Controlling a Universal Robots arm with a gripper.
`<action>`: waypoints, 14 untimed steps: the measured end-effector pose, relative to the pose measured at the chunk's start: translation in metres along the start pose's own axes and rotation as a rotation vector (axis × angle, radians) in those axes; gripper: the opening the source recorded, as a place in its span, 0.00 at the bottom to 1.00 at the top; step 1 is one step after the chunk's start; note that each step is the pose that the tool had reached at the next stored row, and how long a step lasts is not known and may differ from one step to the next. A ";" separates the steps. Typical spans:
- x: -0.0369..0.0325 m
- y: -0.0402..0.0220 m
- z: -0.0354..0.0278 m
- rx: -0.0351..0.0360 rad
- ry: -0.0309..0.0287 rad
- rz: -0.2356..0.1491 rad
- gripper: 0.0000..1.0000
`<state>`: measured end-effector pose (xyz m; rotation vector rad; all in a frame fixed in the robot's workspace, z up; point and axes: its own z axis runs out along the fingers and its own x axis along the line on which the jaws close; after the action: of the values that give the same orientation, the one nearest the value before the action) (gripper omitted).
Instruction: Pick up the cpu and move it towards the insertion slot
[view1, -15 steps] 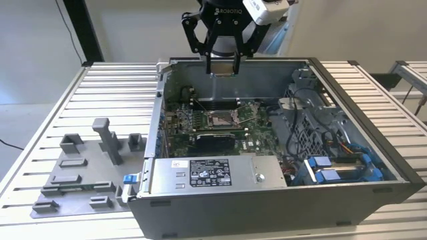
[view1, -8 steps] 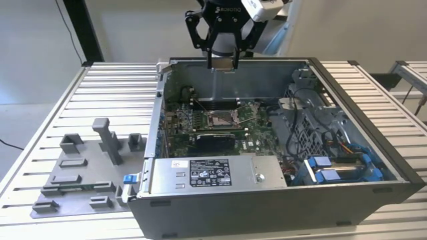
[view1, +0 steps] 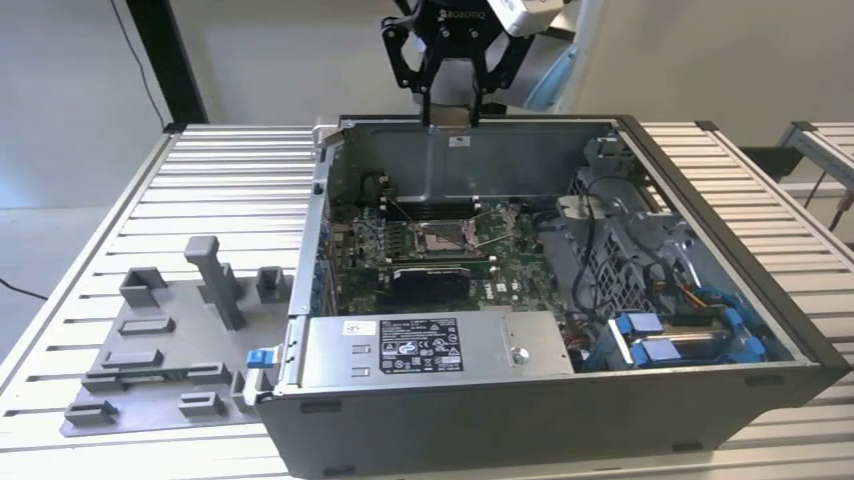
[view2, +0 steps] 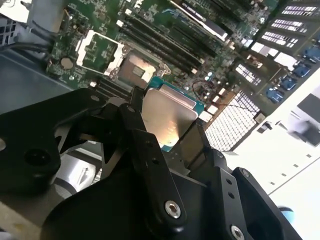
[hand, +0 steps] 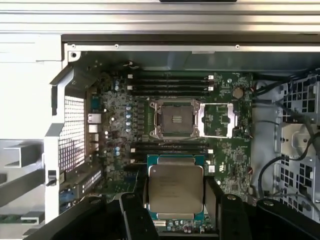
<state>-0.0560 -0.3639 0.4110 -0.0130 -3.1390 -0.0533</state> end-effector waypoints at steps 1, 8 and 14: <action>-0.0017 0.0036 0.0008 0.0000 0.0000 0.000 0.00; -0.0150 0.0270 0.0060 0.0000 0.0000 0.000 0.00; -0.0213 0.0396 0.0092 0.0001 0.0000 0.000 0.00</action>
<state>-0.0344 -0.3242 0.4031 -0.0131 -3.1390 -0.0532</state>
